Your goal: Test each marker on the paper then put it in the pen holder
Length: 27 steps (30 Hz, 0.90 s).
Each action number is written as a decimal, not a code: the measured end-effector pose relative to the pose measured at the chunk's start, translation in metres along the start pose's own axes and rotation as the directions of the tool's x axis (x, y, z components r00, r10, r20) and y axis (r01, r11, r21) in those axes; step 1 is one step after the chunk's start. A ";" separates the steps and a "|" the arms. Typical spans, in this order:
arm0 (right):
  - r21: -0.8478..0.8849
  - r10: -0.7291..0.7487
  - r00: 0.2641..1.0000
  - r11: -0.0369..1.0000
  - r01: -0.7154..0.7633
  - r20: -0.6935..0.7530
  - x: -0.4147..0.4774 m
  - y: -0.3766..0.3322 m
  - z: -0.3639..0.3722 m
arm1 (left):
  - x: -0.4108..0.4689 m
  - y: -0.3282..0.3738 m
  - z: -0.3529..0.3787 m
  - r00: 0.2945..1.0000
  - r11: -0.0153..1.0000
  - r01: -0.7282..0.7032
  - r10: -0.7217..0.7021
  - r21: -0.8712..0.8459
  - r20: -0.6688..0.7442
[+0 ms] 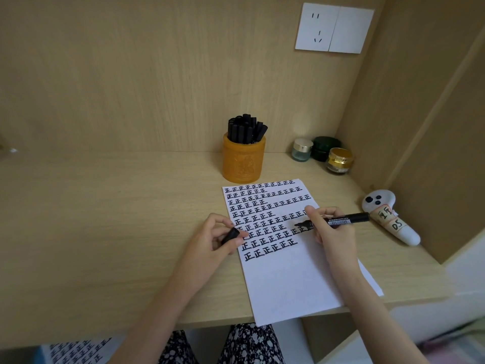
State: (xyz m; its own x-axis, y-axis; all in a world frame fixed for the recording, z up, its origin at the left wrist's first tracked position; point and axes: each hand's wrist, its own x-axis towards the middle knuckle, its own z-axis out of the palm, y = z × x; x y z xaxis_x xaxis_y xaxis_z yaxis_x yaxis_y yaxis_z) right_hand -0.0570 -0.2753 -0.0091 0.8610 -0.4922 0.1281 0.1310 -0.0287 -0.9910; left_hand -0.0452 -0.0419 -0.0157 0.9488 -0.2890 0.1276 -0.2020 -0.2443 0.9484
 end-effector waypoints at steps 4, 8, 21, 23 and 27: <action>-0.022 -0.005 0.998 1.000 0.006 0.067 -0.003 -0.011 0.003 | 0.002 0.000 -0.002 1.000 0.997 0.006 -0.008 -0.071 -0.028; 0.077 0.075 0.978 0.993 -0.091 0.195 -0.011 -0.022 0.021 | 0.003 -0.001 -0.002 0.998 0.996 -0.003 -0.002 -0.093 -0.062; 0.153 0.018 0.970 0.987 -0.057 0.243 -0.026 -0.028 0.063 | 0.004 0.012 0.001 0.995 0.982 -0.046 0.029 -0.181 -0.099; 0.151 0.013 0.965 0.987 -0.055 0.261 -0.028 -0.028 0.065 | 0.004 0.012 0.003 0.995 0.981 -0.041 0.023 -0.188 -0.095; 0.126 0.021 0.963 0.990 -0.057 0.270 -0.033 -0.026 0.071 | 0.004 0.015 0.009 0.994 0.980 -0.046 0.027 -0.192 -0.103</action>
State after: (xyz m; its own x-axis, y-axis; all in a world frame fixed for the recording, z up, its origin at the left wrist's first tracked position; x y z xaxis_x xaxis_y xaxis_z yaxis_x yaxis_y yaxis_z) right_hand -0.0535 -0.1968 0.0152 0.9644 -0.2392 0.1130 0.1424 0.1094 -0.9837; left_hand -0.0463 -0.0549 -0.0035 0.9631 -0.1982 0.1823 -0.1953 -0.0482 0.9796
